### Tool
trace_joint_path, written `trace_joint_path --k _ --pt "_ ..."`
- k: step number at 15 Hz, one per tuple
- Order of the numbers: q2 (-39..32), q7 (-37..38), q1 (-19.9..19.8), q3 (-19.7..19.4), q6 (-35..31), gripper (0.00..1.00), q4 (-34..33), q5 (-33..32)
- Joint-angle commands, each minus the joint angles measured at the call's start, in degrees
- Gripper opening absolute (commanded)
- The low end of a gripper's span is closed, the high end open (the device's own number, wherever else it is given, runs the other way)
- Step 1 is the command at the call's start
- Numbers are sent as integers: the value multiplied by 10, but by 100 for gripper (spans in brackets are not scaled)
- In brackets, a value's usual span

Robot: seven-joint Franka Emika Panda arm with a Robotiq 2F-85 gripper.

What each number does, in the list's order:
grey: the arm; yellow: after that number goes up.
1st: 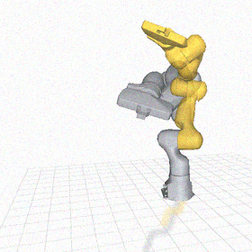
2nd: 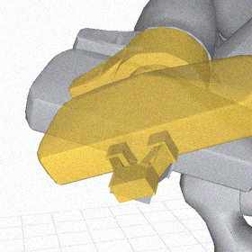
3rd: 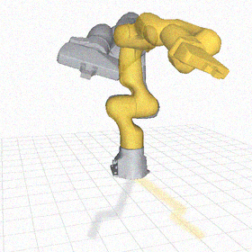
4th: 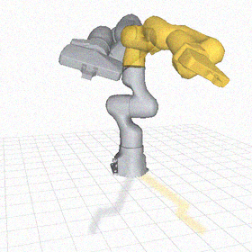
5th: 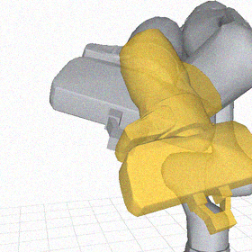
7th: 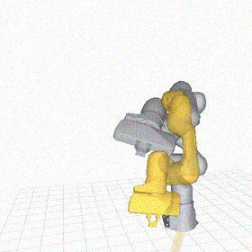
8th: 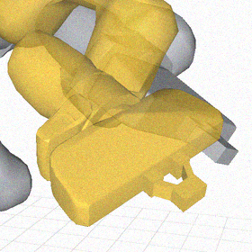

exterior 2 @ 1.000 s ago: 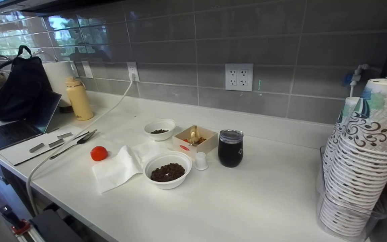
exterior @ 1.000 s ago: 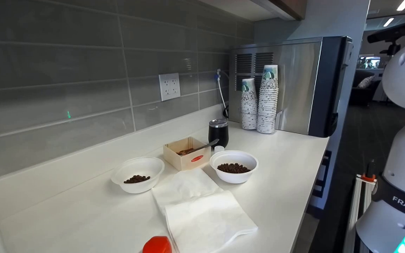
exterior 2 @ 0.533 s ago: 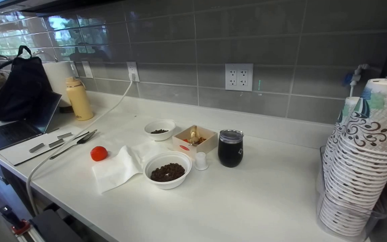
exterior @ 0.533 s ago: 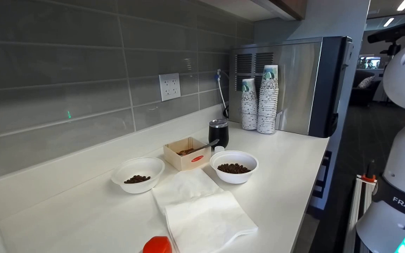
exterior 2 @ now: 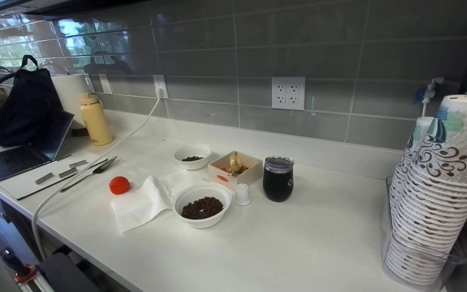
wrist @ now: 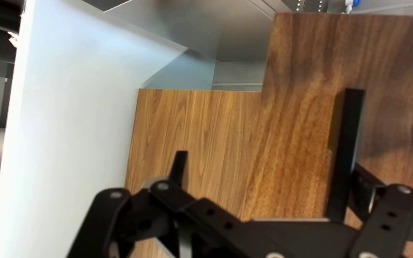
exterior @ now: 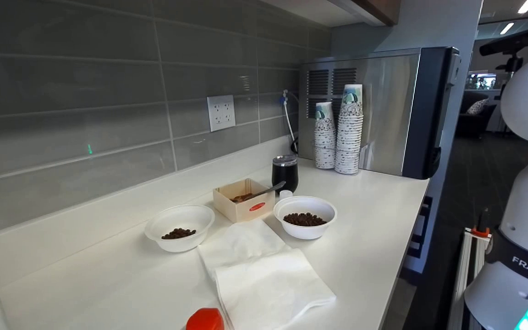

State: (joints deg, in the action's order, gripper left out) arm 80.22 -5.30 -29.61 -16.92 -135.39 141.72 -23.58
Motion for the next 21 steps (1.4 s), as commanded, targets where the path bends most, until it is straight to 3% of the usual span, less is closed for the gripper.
trace_joint_path --k 1,9,21 --pt "34 -12 -12 -12 22 100 16 -23" --pt "45 -28 15 -19 35 100 2 -17" --pt "50 -97 91 -38 66 100 -17 -10"
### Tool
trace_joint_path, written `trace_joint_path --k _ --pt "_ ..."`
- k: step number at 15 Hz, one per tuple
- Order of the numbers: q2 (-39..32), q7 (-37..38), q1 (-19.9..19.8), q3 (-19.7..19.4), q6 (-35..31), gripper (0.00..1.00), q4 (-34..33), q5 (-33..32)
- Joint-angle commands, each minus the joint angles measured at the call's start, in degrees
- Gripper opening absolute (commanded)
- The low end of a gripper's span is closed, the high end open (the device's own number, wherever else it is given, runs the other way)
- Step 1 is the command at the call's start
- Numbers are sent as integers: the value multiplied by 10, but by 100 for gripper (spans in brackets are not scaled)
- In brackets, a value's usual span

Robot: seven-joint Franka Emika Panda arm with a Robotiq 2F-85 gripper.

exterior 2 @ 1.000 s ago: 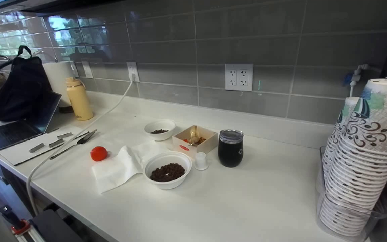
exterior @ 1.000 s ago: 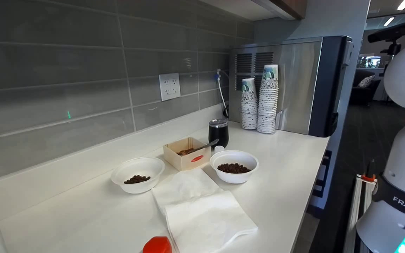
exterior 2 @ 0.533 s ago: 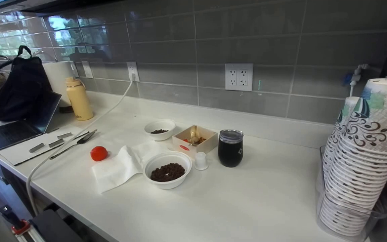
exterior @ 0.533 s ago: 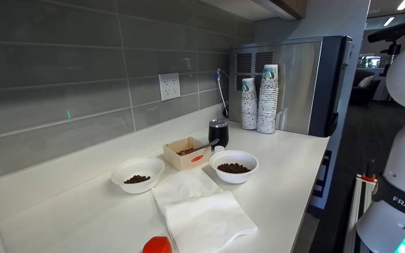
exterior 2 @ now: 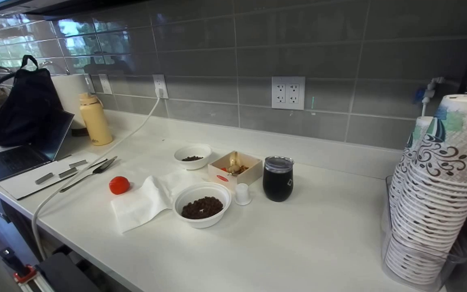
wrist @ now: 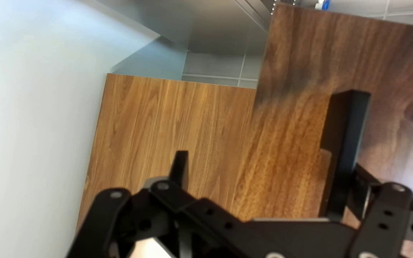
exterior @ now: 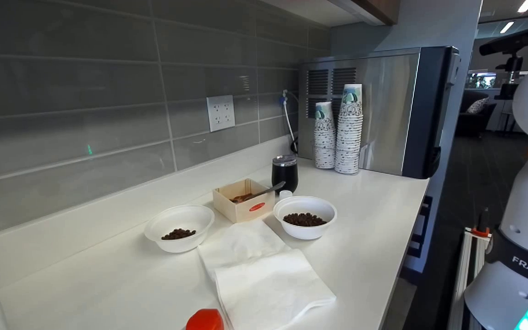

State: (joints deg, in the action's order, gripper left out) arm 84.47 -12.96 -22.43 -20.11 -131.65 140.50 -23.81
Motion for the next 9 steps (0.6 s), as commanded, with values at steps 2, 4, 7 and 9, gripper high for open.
trace_joint_path --k 2,4,7,9 --pt "3 -23 28 -3 28 100 -6 -7" --pt "-7 -24 41 -1 24 100 -9 -3" --pt "-37 -21 64 5 22 100 -19 1" --pt "-62 -18 80 11 17 100 -26 4"
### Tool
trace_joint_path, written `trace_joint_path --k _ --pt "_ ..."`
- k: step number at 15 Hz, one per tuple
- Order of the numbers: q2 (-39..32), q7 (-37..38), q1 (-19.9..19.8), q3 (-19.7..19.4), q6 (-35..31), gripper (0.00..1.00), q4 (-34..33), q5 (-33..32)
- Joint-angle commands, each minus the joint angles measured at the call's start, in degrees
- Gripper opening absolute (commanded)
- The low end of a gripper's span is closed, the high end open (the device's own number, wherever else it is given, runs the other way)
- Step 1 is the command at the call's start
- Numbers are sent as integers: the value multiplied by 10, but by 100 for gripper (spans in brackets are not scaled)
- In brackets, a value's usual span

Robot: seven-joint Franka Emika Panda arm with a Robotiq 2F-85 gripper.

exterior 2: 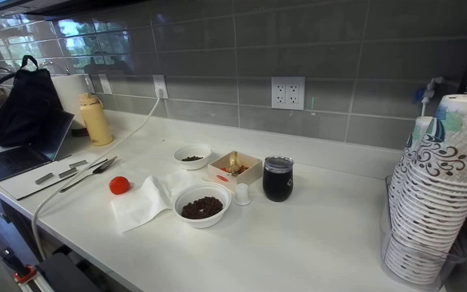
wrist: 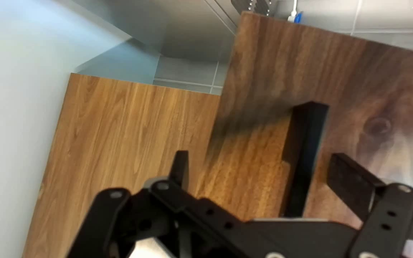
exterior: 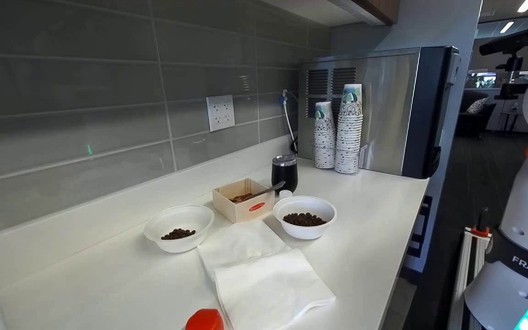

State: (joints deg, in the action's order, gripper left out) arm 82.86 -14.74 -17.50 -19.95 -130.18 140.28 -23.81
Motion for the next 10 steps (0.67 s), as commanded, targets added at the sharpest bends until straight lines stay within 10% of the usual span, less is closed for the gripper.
trace_joint_path --k 1,10 --pt "-58 2 38 15 0 100 -27 5" --pt "-216 13 69 56 -12 100 -105 13"
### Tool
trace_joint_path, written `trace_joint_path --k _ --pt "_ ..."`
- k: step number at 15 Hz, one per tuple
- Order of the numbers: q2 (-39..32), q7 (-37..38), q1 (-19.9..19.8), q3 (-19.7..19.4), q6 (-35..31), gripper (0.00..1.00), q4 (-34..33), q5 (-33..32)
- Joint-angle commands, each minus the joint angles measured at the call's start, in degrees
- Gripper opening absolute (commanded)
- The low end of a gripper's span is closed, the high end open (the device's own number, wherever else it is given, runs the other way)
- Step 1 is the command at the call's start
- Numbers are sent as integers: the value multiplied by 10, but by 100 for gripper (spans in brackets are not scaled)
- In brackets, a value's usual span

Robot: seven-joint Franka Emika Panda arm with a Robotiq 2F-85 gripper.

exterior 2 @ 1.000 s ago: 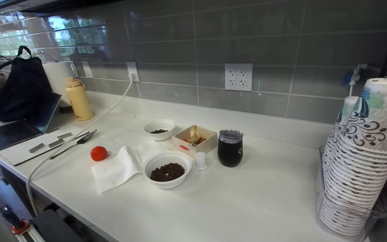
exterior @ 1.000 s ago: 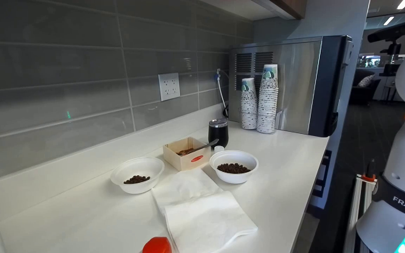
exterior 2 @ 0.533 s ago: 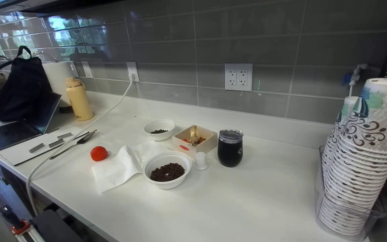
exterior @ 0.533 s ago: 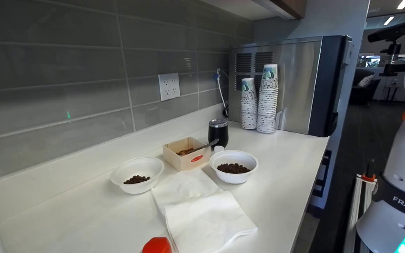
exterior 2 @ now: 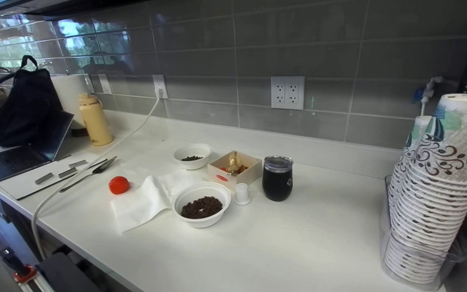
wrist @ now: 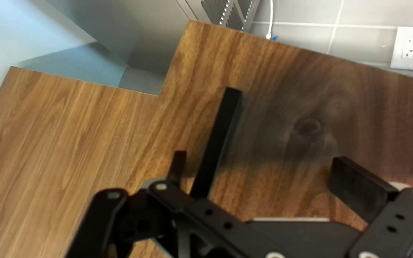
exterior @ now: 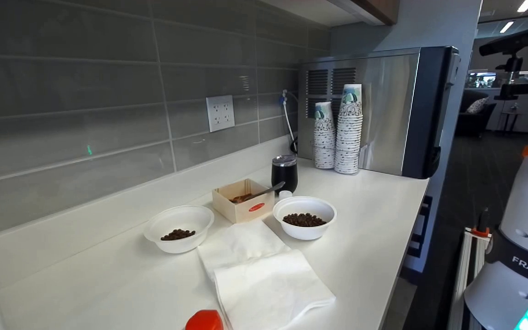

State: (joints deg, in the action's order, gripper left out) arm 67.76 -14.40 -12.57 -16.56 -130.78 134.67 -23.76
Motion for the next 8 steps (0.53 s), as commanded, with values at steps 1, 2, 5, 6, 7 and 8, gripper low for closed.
trace_joint_path --k 1,2,5,6,7,8 --pt "-84 10 17 24 -6 100 -60 12" --pt "-101 10 15 26 -6 100 -70 11" --pt "-145 18 4 34 -6 100 -103 8" --pt "-157 24 -3 40 -9 100 -113 5" --pt "-168 31 -8 47 -11 100 -124 2" --pt "-177 40 -13 54 -14 100 -134 1"
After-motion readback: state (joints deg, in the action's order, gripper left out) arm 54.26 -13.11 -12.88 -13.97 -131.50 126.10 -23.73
